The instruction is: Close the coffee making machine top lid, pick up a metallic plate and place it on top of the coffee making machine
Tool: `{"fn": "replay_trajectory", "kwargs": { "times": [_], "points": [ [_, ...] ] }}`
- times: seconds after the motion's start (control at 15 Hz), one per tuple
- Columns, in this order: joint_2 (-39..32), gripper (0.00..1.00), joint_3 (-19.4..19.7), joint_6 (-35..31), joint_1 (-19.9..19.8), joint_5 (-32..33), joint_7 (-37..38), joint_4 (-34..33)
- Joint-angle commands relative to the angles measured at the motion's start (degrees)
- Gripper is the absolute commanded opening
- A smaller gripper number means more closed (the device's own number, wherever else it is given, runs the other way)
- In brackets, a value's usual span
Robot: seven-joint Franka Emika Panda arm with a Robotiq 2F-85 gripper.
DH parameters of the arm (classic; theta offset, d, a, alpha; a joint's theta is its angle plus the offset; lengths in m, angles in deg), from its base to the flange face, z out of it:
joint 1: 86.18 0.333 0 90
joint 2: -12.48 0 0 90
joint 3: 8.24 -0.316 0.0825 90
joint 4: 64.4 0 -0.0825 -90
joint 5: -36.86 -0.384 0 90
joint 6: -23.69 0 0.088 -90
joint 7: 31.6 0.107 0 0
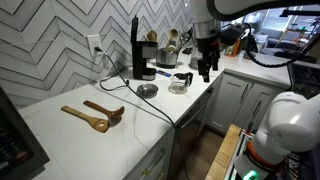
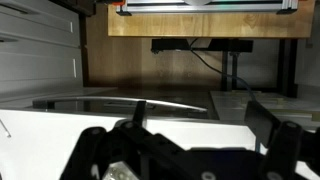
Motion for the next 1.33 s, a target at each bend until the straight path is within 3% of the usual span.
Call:
{"fn": "replay_trajectory", "kwargs": {
  "times": [0.0,0.4,0.67,0.93,1.27],
  "points": [
    [-0.23,1.00,1.08,0.20,1.53,0.51,0.76,-0.15],
    [-0.23,1.00,1.08,0.20,1.53,0.51,0.76,-0.15],
    [-8.60,1.00,0.63,-4.86,-1.36,9.47,2.99,-5.75],
    [-19.95,1.00,-0.30,-18.66,-1.58,20.67,4.72,-14.28],
    [-33.70,1.00,-0.02,-36.43,-1.81,27.40,19.92,-24.82]
  ]
}}
